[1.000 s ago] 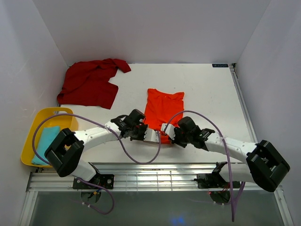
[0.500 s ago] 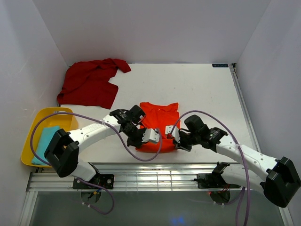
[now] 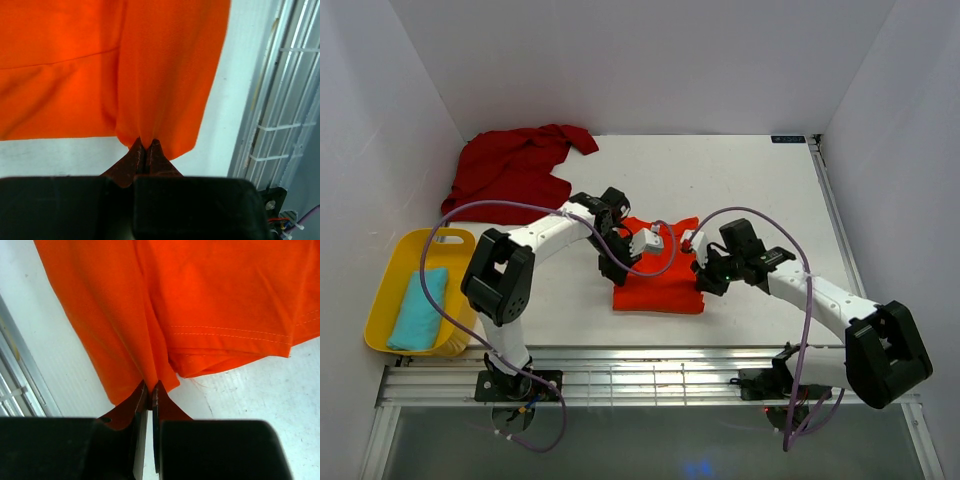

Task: Roll the t-shirts
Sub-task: Roll the T-shirt to the center of the board.

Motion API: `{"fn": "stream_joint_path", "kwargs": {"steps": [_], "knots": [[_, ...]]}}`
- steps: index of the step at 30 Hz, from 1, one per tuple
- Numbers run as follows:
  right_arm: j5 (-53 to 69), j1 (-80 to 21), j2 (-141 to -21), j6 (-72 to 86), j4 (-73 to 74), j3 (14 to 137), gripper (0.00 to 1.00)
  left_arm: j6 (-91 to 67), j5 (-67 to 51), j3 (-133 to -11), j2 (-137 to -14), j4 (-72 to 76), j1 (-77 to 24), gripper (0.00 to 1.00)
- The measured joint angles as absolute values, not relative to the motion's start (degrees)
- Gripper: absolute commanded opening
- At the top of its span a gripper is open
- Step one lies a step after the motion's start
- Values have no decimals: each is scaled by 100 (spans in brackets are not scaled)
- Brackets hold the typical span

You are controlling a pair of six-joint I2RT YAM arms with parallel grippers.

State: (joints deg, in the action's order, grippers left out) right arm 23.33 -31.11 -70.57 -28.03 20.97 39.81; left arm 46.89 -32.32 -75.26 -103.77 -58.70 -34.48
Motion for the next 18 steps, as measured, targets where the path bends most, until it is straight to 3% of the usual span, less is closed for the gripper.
{"fn": "stream_joint_path", "kwargs": {"steps": [7,10,12,18], "knots": [[2329,-2928,-7522,-2585,1837,4073,11,4541,-3004,-8051,-10903,-5760,-3297,0],[2303,-2853,-7612,-2456,1793,4123,20,4506,-2928,-8162,-11122,-5730,-3306,2],[2217,-2818,-7588,-2362,1765,4152,30,4493,-2897,-8182,-11203,-5701,-3304,4],[1852,-2751,-7085,-2104,1678,4147,42,4320,-2786,-8353,-11225,-5680,-3299,9]]}}
